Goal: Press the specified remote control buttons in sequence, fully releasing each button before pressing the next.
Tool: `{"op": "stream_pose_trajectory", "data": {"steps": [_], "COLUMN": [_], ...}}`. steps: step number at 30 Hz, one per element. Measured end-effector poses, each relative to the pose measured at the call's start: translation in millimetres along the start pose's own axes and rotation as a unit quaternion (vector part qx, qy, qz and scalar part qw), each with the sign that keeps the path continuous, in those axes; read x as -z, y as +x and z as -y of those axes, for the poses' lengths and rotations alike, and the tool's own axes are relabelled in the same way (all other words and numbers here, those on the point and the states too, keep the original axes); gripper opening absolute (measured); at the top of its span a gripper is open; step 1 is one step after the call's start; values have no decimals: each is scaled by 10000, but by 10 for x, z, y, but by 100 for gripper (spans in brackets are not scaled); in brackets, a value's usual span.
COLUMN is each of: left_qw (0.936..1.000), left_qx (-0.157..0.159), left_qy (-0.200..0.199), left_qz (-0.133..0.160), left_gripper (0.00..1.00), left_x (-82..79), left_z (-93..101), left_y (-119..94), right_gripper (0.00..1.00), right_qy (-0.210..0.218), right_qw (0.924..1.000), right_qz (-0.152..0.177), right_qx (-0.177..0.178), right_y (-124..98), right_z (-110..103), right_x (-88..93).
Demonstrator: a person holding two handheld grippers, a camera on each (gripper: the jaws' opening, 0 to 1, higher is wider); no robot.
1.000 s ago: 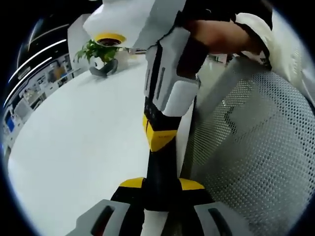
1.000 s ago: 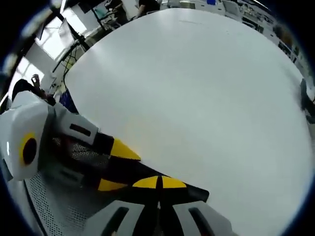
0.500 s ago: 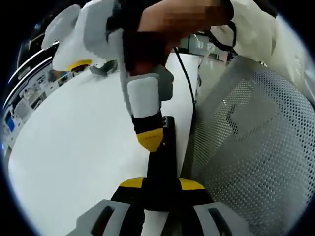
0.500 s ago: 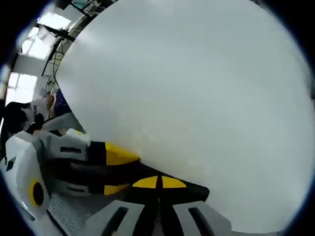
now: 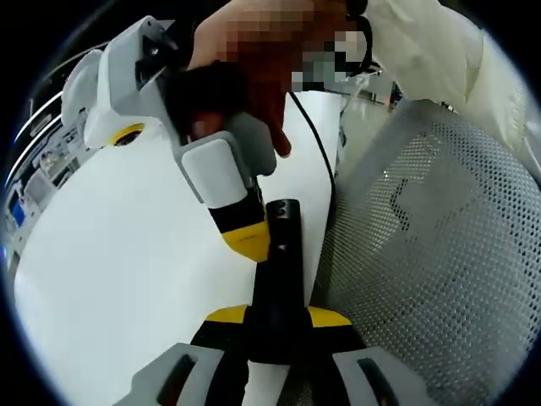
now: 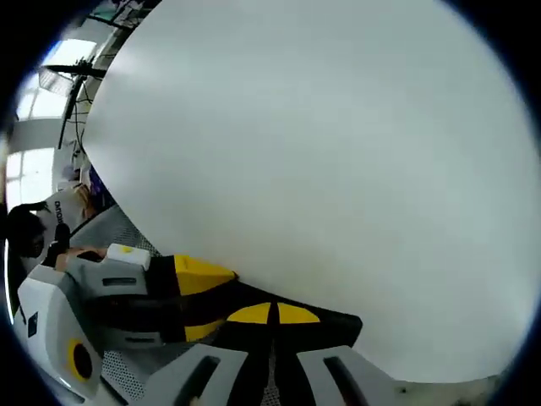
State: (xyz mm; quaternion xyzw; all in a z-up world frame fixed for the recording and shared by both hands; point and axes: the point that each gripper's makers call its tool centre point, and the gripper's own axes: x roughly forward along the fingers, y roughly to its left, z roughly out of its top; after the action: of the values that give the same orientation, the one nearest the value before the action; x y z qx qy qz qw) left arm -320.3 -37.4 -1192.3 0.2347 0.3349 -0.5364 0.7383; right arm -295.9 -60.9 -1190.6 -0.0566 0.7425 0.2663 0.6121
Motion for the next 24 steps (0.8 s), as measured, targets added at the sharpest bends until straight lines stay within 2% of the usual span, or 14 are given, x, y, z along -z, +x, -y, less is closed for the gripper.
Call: {"op": "stream_pose_trajectory", "data": {"steps": [2,7,13,18,24], "left_qw": [10000,10000,10000,10000,10000], "left_qx": [2,12,8,7,-18], "left_qy": [83,80,88,89,62], "left_qz": [-2,-11,-21,-28,-33], "left_gripper": [24,24,24,24,24], "left_x": [3,1,-2,-1,-1], "left_z": [10,5,2,-1,-14], "left_y": [-1,2,2,5,6], "right_gripper": [0,0,0,0,0], "right_qy": [-205,-239,-229,-179,-311], "right_qw": [9998,9996,9995,9998,9993], "right_qz": [23,8,-155,-110,-161], "right_qx": [21,138,154,39,137], "right_y": [-3,2,-29,-50,4], "right_z": [2,-2,0,-35,-19], "right_x": [17,7,98,103,136]}}
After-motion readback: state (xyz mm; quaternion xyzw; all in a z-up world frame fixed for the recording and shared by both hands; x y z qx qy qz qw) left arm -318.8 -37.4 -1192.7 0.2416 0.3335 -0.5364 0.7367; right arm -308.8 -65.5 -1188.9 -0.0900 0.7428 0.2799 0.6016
